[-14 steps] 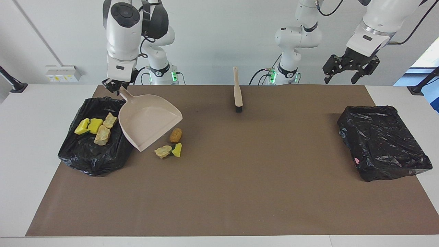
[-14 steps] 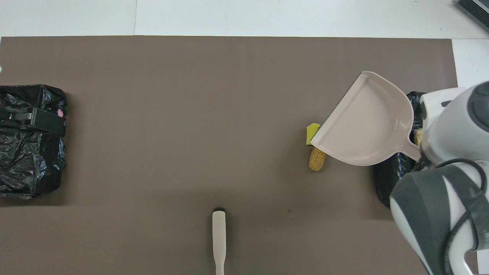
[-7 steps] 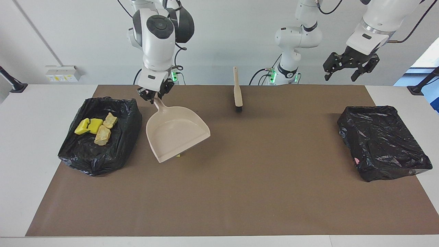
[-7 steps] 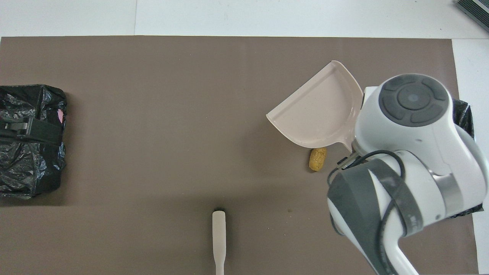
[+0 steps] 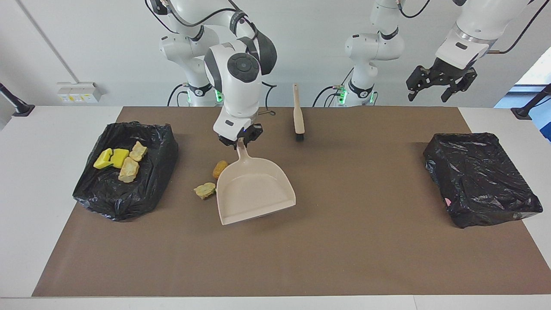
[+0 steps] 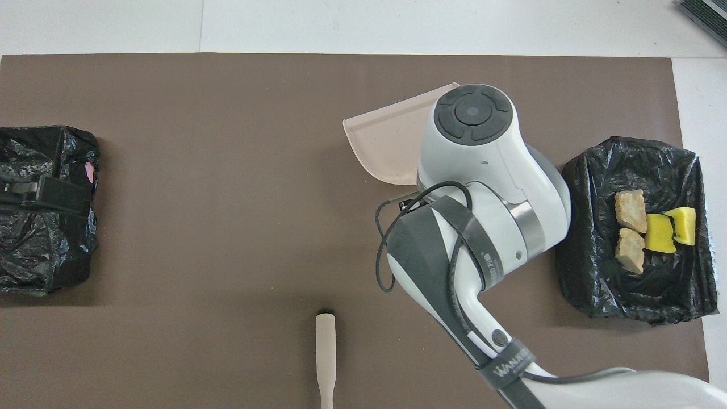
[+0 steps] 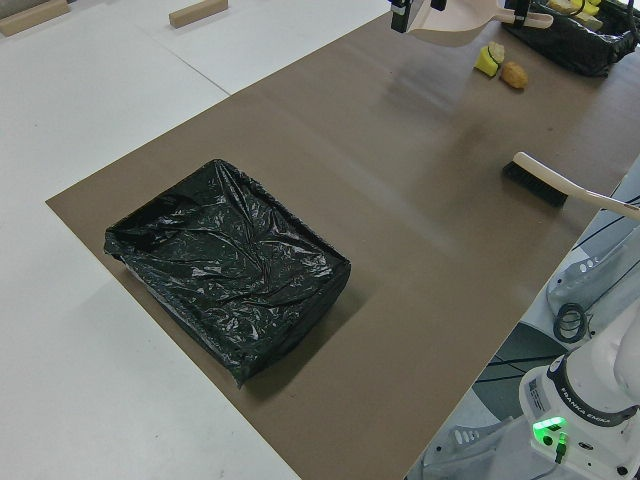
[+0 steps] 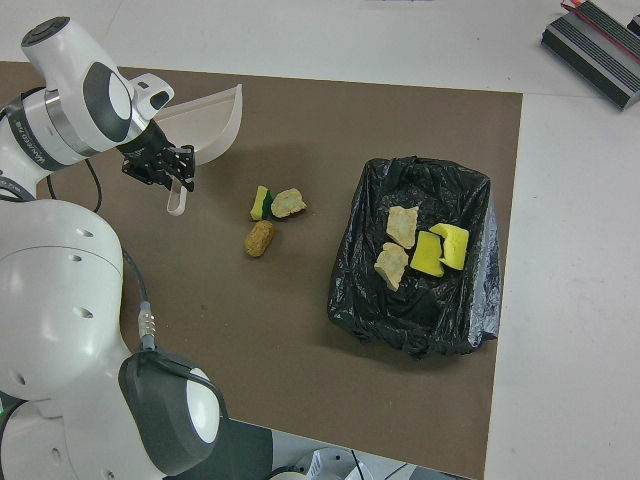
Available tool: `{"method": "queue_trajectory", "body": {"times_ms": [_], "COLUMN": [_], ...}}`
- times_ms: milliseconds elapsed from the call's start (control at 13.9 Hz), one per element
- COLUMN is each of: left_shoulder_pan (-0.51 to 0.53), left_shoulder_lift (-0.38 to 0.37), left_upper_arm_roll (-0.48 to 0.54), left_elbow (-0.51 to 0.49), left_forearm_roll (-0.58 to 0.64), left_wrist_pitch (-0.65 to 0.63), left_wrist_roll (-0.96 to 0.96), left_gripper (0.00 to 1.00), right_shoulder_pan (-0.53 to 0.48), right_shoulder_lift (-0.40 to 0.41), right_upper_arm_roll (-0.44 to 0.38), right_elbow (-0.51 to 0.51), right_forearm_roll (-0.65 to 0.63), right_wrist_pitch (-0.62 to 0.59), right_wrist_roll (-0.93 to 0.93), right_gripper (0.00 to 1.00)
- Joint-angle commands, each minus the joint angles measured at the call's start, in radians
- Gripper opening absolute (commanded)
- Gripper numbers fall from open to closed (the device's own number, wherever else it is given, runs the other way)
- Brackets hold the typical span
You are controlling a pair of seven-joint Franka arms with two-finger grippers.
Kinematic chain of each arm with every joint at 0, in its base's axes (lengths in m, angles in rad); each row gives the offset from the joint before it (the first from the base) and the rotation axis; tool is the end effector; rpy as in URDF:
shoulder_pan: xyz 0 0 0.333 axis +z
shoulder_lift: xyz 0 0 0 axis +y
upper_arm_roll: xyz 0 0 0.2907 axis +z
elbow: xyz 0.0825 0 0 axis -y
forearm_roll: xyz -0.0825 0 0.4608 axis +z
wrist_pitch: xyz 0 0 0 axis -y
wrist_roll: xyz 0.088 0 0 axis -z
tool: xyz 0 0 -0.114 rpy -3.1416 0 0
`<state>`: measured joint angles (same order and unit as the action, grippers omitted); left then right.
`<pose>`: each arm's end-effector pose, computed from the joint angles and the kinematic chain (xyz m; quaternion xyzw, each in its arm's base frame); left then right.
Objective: Sweep and dump trash in bin
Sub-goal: 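Bring the empty dustpan back to the table center with the right gripper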
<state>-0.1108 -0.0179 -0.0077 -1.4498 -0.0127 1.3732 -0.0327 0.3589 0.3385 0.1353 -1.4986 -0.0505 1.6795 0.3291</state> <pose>0.5990 -0.0730 0.6517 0.9986 -0.0439 -0.0297 0.0040 0.6312 0.3239 0.4136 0.9934 0.0848 -0.0698 0.0329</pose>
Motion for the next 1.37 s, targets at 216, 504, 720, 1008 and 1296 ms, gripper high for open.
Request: {"method": "queue_trajectory", "body": {"times_ms": [216,504,720,1008,1296], "left_shoulder_pan": [-0.001,-0.001,-0.003,-0.003,-0.003], "left_shoulder_lift": [-0.025,-0.025,-0.025,-0.025,-0.025], "left_upper_arm_roll": [0.006,0.006,0.005,0.005,0.005], "left_elbow": [-0.027,-0.027,-0.027,-0.029,-0.027], "left_forearm_roll": [0.019,0.019,0.019,0.019,0.019], "left_wrist_pitch": [-0.002,0.003,0.003,0.003,0.003], "left_wrist_roll": [0.005,0.011,0.010,0.002,0.001], "left_gripper": [1.00,1.00,1.00,1.00,1.00], "right_shoulder_pan": [0.096,0.121,0.158,0.178,0.178], "right_shoulder_lift": [0.218,0.326,0.368,0.384,0.381], "right_upper_arm_roll": [-0.005,0.017,0.017,0.017,0.018], "right_elbow": [0.165,0.245,0.245,0.239,0.238], "right_forearm_roll": [0.116,0.164,0.193,0.204,0.196], "right_wrist_pitch": [0.155,0.206,0.262,0.276,0.273], "right_wrist_roll": [0.341,0.416,0.497,0.516,0.482], "right_gripper": [0.00,0.00,0.00,0.00,0.00]}}
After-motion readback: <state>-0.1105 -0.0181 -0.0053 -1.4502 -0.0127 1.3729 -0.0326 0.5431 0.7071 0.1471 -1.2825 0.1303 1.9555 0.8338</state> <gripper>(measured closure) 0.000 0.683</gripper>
